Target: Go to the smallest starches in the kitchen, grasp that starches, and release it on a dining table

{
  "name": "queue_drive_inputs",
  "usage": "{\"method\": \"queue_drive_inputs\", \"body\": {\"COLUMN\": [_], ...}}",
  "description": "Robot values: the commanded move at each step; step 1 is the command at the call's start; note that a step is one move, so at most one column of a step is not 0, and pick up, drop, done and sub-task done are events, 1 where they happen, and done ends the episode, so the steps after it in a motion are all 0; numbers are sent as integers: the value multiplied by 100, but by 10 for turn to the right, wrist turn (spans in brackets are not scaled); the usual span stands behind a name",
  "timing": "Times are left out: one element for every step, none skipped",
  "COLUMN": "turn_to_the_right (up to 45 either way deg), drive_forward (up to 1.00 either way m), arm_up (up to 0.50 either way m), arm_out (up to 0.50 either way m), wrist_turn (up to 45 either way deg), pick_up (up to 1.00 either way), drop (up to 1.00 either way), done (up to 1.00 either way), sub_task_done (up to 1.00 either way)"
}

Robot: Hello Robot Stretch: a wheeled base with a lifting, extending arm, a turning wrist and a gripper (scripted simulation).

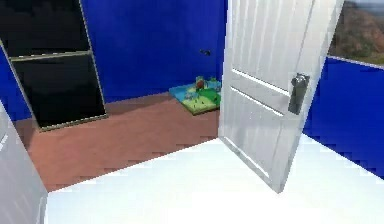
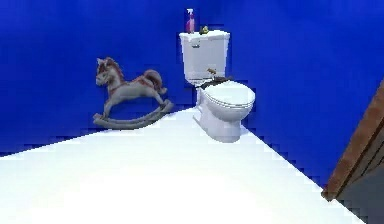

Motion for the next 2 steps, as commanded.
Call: {"method": "queue_drive_inputs", "body": {"turn_to_the_right": [0, 300], "drive_forward": [20, 0], "arm_up": [0, 0], "arm_out": [0, 0], "wrist_turn": [0, 0], "pick_up": [0, 0], "drop": [0, 0], "done": [0, 0], "sub_task_done": [0, 0]}}
